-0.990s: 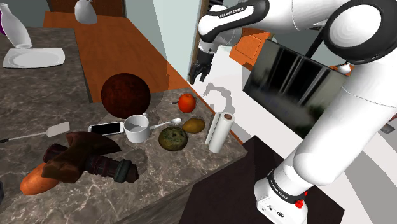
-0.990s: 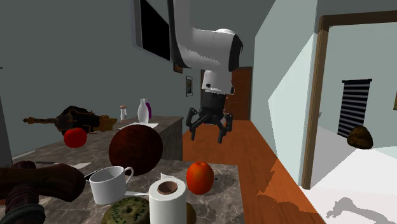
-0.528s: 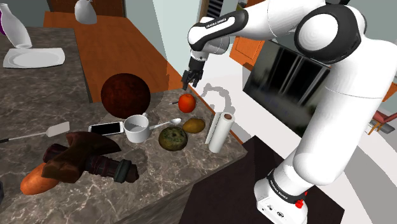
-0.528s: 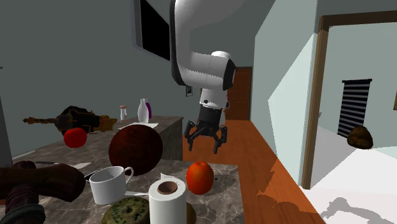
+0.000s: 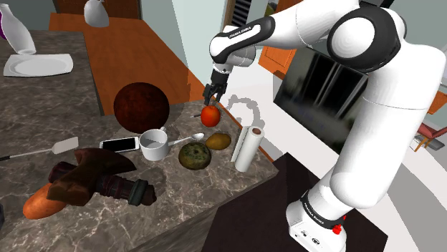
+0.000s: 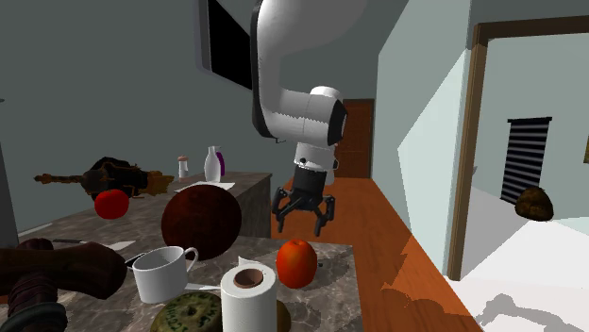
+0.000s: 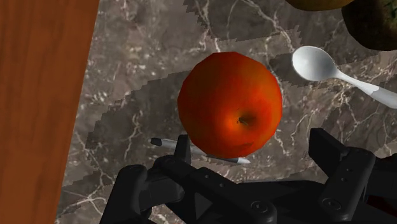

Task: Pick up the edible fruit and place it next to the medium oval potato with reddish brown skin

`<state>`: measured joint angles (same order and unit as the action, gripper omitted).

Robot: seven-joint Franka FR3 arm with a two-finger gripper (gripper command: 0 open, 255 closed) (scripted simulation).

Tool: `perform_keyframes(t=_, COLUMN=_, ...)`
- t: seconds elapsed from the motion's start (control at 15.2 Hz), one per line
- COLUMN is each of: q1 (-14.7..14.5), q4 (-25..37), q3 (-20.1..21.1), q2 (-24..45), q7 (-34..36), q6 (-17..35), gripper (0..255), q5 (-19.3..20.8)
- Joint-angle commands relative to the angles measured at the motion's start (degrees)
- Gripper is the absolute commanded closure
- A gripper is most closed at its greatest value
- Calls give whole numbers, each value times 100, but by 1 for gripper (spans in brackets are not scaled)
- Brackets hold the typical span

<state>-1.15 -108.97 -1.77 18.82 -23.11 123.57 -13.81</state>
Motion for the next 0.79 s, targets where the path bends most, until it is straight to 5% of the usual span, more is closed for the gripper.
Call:
perform_keyframes(t=0.0, q1=0, q4=-2, q3=0, q2=2, q7=-1, q6=5, gripper=0, q5=-1)
perform_keyframes(t=0.13, q1=0, q4=-1, q3=0, q2=2, q7=0, q6=3, gripper=0, q5=-1)
perform_keyframes(t=0.2, q1=0, q4=-1, q3=0, q2=2, q7=0, q6=3, gripper=255, q5=-1)
perform_keyframes(t=0.73, q1=0, q4=-1, q3=0, q2=2, q7=0, q6=3, gripper=255, q5=0)
